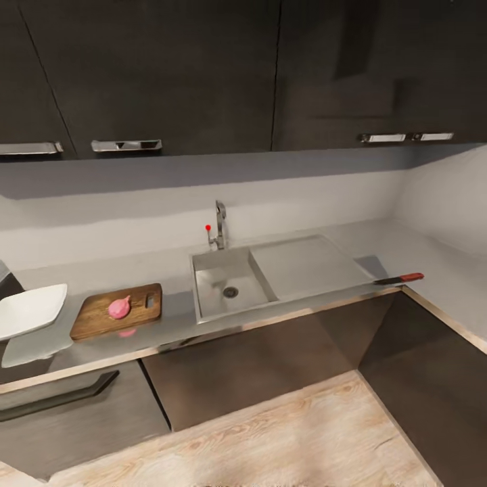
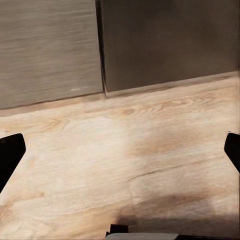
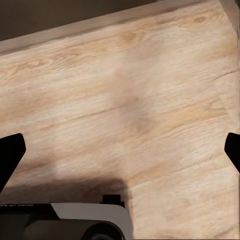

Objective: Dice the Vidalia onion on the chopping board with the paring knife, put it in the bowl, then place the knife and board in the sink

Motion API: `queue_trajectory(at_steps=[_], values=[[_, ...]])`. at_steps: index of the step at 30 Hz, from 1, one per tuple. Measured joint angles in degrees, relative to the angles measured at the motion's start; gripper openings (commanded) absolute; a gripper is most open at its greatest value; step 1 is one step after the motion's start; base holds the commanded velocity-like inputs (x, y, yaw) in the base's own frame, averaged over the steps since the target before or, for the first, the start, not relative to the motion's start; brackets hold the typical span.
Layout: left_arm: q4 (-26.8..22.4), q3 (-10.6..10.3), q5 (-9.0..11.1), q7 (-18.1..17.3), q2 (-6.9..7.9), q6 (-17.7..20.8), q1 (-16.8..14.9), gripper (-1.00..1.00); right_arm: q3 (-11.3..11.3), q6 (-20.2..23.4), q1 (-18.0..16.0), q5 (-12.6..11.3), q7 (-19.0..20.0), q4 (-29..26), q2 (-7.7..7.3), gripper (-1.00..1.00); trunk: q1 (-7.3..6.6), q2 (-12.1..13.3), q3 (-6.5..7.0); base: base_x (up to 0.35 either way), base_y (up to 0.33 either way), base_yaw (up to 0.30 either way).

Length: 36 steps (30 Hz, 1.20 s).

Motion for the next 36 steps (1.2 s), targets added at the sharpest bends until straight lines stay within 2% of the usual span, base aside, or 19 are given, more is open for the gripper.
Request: queue_trajectory(at_steps=[16,23,36], values=[[0.1,0.0,0.0,0.0,-0.07,0.1,0.0,1.0,0.0,0.1,0.0,0.0,-0.1,0.0,0.07,1.0,-0.02,0.0,0.0,-0.013,0.001,-0.275],[0.1,0.0,0.0,0.0,-0.72,0.1,0.0,1.0,0.1,0.1,0.0,0.0,-0.1,0.0,0.07,1.0,-0.02,0.0,0.0,0.0,0.0,-0.275],[0.8,0.0,0.0,0.1,-0.86,0.1,0.0,1.0,0.1,0.1,0.0,0.0,0.0,0.0,0.15,1.0,-0.02,0.0,0.0,0.0,0.0,-0.261]])
